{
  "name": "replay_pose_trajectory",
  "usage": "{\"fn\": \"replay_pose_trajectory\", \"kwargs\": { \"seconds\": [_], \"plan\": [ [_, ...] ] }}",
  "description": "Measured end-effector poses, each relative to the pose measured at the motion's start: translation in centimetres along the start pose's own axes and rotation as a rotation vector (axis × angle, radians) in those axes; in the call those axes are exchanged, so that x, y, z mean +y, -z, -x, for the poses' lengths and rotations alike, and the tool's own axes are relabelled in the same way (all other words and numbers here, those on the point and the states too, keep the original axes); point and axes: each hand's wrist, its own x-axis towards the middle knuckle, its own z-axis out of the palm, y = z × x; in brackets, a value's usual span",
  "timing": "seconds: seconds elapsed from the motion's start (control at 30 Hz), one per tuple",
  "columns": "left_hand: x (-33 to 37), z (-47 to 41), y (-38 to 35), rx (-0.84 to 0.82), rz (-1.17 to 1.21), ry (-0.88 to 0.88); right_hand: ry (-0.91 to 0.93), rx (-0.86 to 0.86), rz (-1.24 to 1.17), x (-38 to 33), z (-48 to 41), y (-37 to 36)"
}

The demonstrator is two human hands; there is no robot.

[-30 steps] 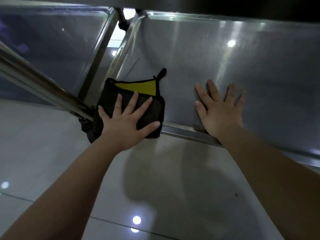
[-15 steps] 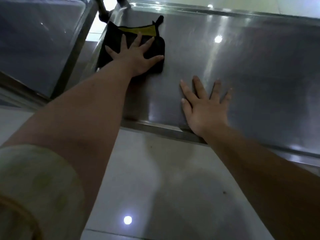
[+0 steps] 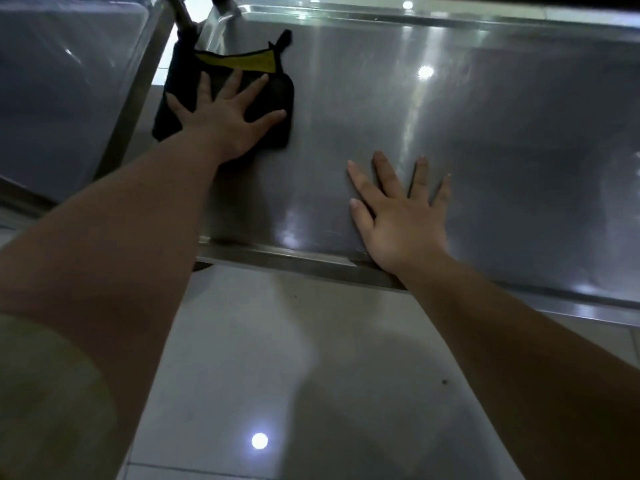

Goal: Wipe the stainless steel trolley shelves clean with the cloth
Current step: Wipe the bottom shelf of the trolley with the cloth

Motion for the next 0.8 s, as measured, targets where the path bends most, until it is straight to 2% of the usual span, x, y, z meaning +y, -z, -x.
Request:
{"fn": "replay_pose_trajectory", "kwargs": {
  "seconds": [0.2, 0.33, 0.43, 0.53, 0.63, 0.7, 0.8],
  "plan": [
    [2.9, 3.1, -0.9, -0.042, -0.005, 0.029, -0.002, -0.021, 0.002, 0.1, -0.4, 0.1],
    [3.1, 10.9, -2.9, -0.072, 0.042, -0.007, 0.001, -0.048, -0.008, 0.0, -0.4, 0.3],
    [3.0, 16.0, -4.0, -0.077, -0.019, 0.013, 0.007, -0.083, -0.053, 0.0, -0.1, 1.1],
    [3.5, 16.6, -3.0, -0.142, -0.025, 0.033, 0.131, -0.158, -0.035, 1.4, 0.3, 2.2],
    [3.9, 16.6, -2.2, -0.180, -0.036, 0.041, 0.277, -0.181, 0.061, 6.8, 1.8, 3.1],
    [4.4, 17.0, -2.1, -0.193, -0.044, 0.053, 0.132, -0.170, 0.069, 13.1, 3.4, 3.6],
    [7.6, 17.9, -2.4, -0.190, -0.036, 0.028, -0.262, -0.182, 0.009, 22.7, 6.6, 4.1]
  ]
}}
